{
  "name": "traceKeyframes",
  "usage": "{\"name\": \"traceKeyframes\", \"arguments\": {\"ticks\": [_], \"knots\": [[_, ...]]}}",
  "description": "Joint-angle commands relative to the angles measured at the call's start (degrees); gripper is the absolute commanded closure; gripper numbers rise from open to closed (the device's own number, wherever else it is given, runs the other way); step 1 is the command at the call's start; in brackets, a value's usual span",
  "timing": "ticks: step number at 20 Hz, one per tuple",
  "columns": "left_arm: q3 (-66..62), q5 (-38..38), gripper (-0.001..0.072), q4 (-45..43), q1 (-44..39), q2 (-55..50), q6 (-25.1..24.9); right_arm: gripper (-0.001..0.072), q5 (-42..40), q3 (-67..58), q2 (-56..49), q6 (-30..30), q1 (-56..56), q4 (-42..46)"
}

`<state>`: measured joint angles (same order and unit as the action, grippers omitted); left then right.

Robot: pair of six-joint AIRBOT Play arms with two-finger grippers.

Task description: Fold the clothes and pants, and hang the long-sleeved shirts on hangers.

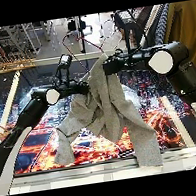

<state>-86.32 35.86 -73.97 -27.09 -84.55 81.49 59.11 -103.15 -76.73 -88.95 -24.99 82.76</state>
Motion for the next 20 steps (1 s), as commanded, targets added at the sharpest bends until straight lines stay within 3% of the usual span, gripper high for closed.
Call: {"name": "traceKeyframes", "arguments": {"ticks": [1,2,3,7,9,12,13,14,15,16,18,20], "knots": [[0.0,1.2,0.0343,1.6,-0.1,-0.2,-0.2,0.0677,-0.1,-0.1,0.0,0.0,0.0,0.0],[0.0,1.5,0.0308,4.2,-0.3,-0.3,-2.4,0.0677,-0.3,-0.1,0.0,0.0,0.0,0.0],[0.0,1.9,0.0209,7.1,-0.4,-0.5,-4.7,0.0677,-0.4,-0.1,0.0,0.0,0.0,0.0],[0.0,2.0,0.0204,9.6,-2.0,-2.3,-5.4,0.0677,-0.4,-0.1,0.0,0.0,0.0,-0.1],[0.1,-1.1,0.0210,9.5,-2.1,-4.2,-2.5,0.0677,-0.3,-0.1,0.0,0.0,0.0,-0.9],[0.1,-9.9,0.0212,9.6,-1.0,-7.4,6.3,0.0677,0.5,-0.1,0.0,0.0,0.0,-3.6],[0.1,-12.0,0.0234,9.6,-0.4,-7.9,9.0,0.0677,1.3,-0.1,0.1,0.0,0.0,-3.7],[0.1,-13.1,0.0366,9.6,0.3,-8.0,9.4,0.0677,2.4,-0.1,0.1,0.0,0.0,-3.6],[0.1,-13.7,0.0573,9.4,1.0,-7.9,9.4,0.0677,3.7,-0.1,0.2,0.1,0.0,-3.3],[0.1,-13.7,0.0688,9.4,1.9,-7.8,9.4,0.0677,5.0,0.0,0.2,0.2,0.0,-3.0],[0.1,-11.3,0.0693,9.4,3.5,-6.8,7.8,0.0677,6.8,0.0,0.2,1.6,0.0,-2.4],[0.1,-6.2,0.0694,9.6,4.4,-5.1,-0.1,0.0677,7.9,0.0,0.2,1.6,0.0,-0.4]]}}
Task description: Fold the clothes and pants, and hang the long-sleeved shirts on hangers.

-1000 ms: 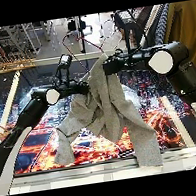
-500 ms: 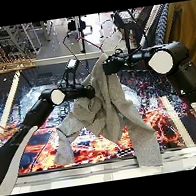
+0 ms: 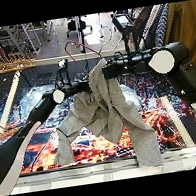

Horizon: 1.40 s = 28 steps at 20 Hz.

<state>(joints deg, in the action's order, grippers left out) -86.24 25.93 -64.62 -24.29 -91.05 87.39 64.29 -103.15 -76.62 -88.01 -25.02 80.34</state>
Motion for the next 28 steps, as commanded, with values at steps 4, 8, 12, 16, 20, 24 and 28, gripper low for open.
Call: {"name": "traceKeyframes", "arguments": {"ticks": [4,8,12,16,20,24,28], "knots": [[0.0,13.1,0.0695,2.4,4.0,4.5,-21.9,0.0678,4.4,0.0,0.0,2.5,0.0,2.0],[0.0,15.1,0.0695,21.1,10.6,4.2,-37.2,0.0680,7.9,0.0,0.0,5.2,0.0,1.9],[0.0,22.6,0.0696,37.8,19.2,4.2,-46.4,0.0680,9.3,0.0,0.0,6.1,0.8,5.4],[0.0,27.0,0.0696,38.3,23.7,4.2,-46.4,0.0680,9.8,0.0,0.0,10.9,1.0,5.4],[0.0,31.3,0.0696,39.9,24.7,4.2,-48.3,0.0680,9.6,0.0,0.0,12.2,1.0,7.2],[0.0,35.4,0.0303,40.7,24.0,4.0,-49.0,0.0680,6.7,0.0,0.0,10.3,1.0,6.9],[0.0,37.0,0.0270,40.7,22.7,3.5,-42.1,0.0680,4.3,0.0,0.0,7.5,1.0,6.8]]}}
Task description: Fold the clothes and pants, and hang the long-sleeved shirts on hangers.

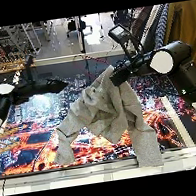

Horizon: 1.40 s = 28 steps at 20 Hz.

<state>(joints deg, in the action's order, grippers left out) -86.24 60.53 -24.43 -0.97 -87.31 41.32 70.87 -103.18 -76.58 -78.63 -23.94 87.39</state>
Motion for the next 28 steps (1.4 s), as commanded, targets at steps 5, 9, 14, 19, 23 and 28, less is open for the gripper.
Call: {"name": "traceKeyframes", "arguments": {"ticks": [5,9,14,19,23,28], "knots": [[0.0,5.0,0.0269,-2.9,-6.6,-0.5,20.1,0.0679,-5.6,0.0,0.0,-1.9,0.0,-1.1],[0.0,5.1,0.0144,-4.5,-7.5,-3.4,31.4,0.0679,-5.5,0.0,0.0,-1.9,0.0,-3.7],[0.0,9.6,0.0091,2.8,-0.9,-8.6,39.1,0.0679,-5.6,0.0,0.0,-1.9,-0.3,-5.2],[0.0,19.3,0.0091,22.5,-0.4,-18.1,44.9,0.0679,-5.2,0.0,0.0,-1.9,-0.3,-5.3],[0.0,30.2,0.0104,28.7,-5.1,-21.6,40.7,0.0679,-4.2,0.0,0.0,-1.9,-0.3,-4.5],[0.0,29.7,0.0694,28.0,-6.2,-23.1,35.3,0.0678,-3.1,0.0,0.0,-1.9,-0.3,-4.8]]}}
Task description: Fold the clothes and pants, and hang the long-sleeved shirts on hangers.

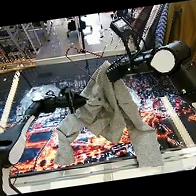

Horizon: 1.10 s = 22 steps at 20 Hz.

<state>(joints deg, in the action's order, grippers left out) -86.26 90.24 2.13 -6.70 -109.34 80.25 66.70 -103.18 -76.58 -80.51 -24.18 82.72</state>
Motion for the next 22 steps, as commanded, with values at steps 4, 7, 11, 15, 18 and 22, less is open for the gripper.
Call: {"name": "traceKeyframes", "arguments": {"ticks": [4,7,11,15,18,22], "knots": [[0.0,-6.9,0.0697,2.9,4.7,-0.5,-5.0,0.0679,8.3,0.0,0.3,4.0,0.0,-0.5],[0.0,-11.8,0.0697,2.8,9.7,0.6,-6.6,0.0679,11.1,0.0,0.6,8.2,0.0,-0.4],[0.0,-12.5,0.0697,2.9,13.0,1.9,-14.8,0.0680,14.4,0.0,0.3,13.4,0.0,0.0],[0.0,-12.5,0.0696,3.1,12.9,2.0,-20.7,0.0680,16.1,0.0,0.2,15.4,0.0,0.0],[0.0,-13.0,0.0696,3.1,12.5,2.0,-23.8,0.0680,20.7,0.0,0.2,18.4,0.0,0.0],[0.0,-13.9,0.0695,6.3,12.5,2.0,-27.7,0.0680,27.5,0.2,0.1,22.6,0.0,0.8]]}}
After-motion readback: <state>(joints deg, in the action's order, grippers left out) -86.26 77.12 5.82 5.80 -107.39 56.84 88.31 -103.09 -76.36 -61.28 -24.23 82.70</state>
